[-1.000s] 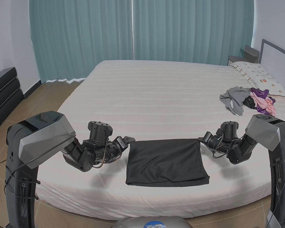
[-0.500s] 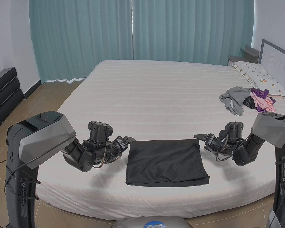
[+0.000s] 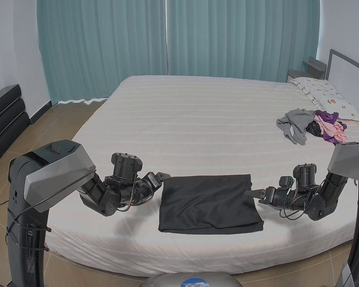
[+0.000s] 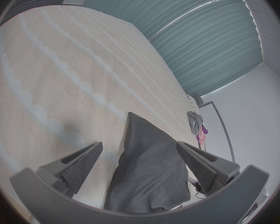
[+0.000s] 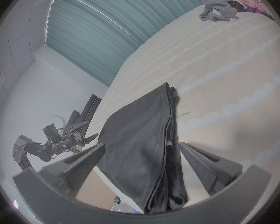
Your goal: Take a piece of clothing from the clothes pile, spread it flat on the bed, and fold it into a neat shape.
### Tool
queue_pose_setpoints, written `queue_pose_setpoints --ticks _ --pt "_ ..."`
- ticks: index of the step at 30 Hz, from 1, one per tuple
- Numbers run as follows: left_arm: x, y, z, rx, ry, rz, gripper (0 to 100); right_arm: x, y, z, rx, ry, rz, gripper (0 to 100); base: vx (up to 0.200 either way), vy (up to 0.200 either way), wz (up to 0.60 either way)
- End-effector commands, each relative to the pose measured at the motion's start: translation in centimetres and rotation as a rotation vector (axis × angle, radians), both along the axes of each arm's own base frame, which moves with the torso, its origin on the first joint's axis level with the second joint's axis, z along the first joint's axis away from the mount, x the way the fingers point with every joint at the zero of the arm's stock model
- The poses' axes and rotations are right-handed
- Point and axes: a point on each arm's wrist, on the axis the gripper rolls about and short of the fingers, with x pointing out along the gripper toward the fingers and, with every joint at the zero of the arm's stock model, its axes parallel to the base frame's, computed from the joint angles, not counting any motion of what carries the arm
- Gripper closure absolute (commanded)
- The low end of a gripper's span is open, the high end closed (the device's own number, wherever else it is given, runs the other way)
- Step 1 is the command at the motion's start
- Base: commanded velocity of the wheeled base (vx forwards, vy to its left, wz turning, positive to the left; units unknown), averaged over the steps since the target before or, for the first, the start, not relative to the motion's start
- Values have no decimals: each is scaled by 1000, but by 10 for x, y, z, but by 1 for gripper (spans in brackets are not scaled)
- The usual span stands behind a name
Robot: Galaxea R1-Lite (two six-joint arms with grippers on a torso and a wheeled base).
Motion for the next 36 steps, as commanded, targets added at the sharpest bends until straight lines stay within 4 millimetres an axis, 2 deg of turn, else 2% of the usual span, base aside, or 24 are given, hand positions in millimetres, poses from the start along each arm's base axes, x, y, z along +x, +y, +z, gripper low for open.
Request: queue_pose_setpoints --ticks 1,26,27,36 --pt "0 0 -1 1 3 -1 0 -4 1 3 -10 -8 12 0 0 0 0" --pt "1 0 -1 1 1 -1 0 -21 12 -6 -61 -7 116 0 0 0 0" --pt "1 0 -1 1 -1 -1 0 -21 13 -6 -63 -10 122 100 0 0 0" --pt "1 0 -1 0 0 0 0 -27 9 -5 -100 -25 141 100 0 0 0"
